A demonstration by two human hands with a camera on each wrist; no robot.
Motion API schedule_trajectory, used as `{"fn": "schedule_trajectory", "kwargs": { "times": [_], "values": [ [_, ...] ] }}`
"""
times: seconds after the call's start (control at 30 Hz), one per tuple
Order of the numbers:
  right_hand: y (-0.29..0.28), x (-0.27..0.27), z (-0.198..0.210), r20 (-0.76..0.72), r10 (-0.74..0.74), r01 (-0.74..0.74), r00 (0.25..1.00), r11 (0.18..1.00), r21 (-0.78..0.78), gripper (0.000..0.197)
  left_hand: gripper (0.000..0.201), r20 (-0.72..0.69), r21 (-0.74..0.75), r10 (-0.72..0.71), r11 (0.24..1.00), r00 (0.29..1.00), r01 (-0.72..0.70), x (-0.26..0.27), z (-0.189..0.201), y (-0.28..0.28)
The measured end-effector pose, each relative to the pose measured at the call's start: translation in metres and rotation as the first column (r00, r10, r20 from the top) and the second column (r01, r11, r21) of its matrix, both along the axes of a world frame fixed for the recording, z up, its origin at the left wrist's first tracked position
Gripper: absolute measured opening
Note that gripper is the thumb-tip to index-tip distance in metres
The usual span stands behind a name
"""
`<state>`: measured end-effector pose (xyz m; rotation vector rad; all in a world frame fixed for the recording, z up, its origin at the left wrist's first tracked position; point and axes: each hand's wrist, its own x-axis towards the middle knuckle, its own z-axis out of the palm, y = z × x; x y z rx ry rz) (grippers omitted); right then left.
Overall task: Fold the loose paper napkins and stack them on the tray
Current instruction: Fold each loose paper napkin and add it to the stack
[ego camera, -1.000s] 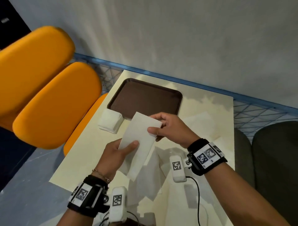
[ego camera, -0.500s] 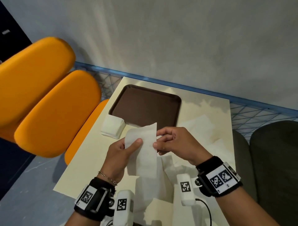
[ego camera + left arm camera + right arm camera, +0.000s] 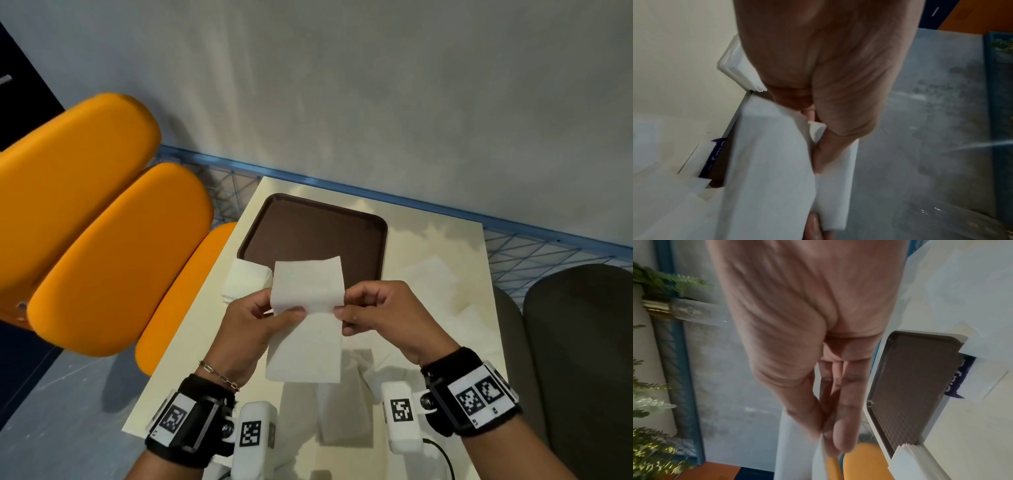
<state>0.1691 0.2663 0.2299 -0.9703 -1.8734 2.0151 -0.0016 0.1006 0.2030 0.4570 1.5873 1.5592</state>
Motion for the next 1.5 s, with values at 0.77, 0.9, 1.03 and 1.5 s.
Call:
{"fn": "schedule_trajectory", "kwargs": {
  "times": [0.77, 0.9, 1.03, 1.5],
  "values": [
    [-0.027, -0.02, 0.039, 0.102, 0.076, -0.12, 0.992, 0.831, 0.544, 0.029, 0.035, 0.497, -0.059, -0.003, 0.998, 0.868, 0.038, -0.016, 0.004, -0.014],
    [-0.027, -0.012, 0.043, 0.148, 0.216, -0.259, 0.965, 0.712, 0.652, 0.042, 0.046, 0.634, -0.029, 0.0, 0.999, 0.773, 0.024, -0.018, 0.006, -0.015],
    [-0.034, -0.015, 0.041, 0.081, 0.192, -0.195, 0.978, 0.704, 0.683, 0.025, 0.034, 0.692, 0.038, -0.085, 0.996, 0.717, 0.082, -0.013, 0.011, -0.015],
    [-0.027, -0.004, 0.029, -0.017, -0.054, 0.056, 0.998, 0.878, 0.475, 0.018, 0.04, -0.272, 0.063, 0.005, 0.998, 0.962, 0.012, -0.004, 0.027, -0.022]
  ]
}}
